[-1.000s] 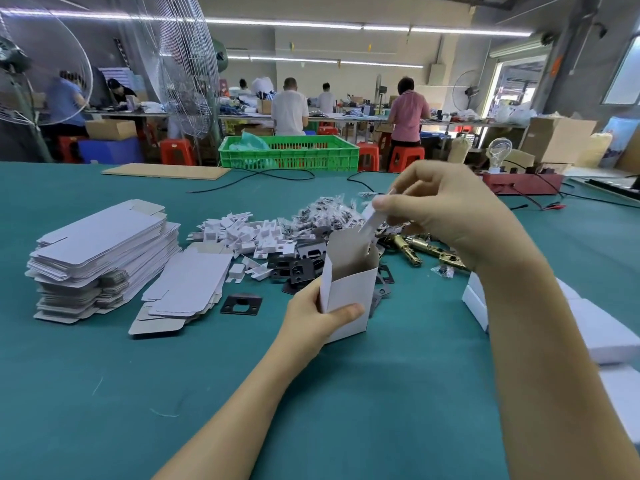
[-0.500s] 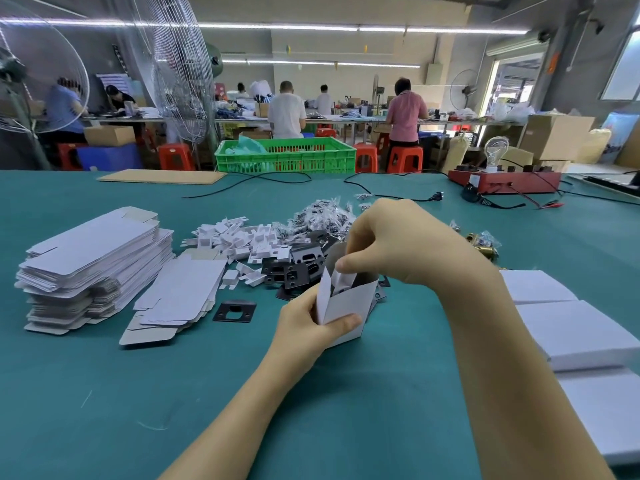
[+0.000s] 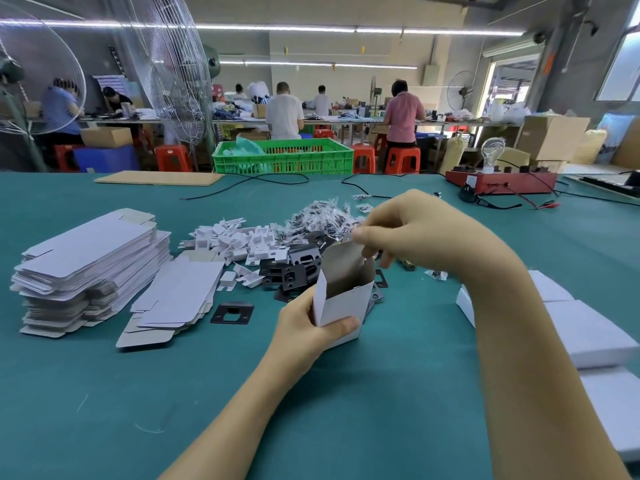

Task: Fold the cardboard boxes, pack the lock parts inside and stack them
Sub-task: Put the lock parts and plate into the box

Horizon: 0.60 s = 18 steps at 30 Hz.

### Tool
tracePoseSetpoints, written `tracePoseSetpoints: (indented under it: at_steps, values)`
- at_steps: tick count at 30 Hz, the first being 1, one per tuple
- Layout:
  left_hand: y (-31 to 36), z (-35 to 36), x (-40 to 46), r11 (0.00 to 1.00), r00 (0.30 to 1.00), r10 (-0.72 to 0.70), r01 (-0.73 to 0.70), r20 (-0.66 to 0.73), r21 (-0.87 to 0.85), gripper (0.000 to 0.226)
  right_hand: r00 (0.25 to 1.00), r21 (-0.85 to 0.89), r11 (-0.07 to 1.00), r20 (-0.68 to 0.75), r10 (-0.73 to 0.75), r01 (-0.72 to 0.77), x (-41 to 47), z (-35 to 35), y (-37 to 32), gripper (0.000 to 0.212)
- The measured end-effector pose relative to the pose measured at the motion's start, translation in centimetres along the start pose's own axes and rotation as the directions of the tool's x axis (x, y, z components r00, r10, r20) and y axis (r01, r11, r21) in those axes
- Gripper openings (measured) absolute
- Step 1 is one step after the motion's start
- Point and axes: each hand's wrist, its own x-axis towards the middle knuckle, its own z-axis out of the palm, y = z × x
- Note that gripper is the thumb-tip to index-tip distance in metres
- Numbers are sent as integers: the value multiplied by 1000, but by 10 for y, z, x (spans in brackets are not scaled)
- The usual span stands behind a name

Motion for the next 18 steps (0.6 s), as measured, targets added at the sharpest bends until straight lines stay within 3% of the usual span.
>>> tracePoseSetpoints:
  at_steps: [5,10,16,18]
  values:
    - [-2,-3,4,994,993,-88,81,-85,-74,36,951,248,955,-216,220,-165,11,5,42,18]
    - [-3,-8,7,970,960,-158,107,-230,-219,29,903,243,903,-161,398,-354,27,45,81,21]
    - [-4,-7,7,982,961,-128,88,-247,-167,29,865,246,854,-96,492,-458,32,89,100,10]
    - [-4,-6,6,990,969,-96,70,-227,-120,29,855,241,844,-87,511,-479,33,98,104,33]
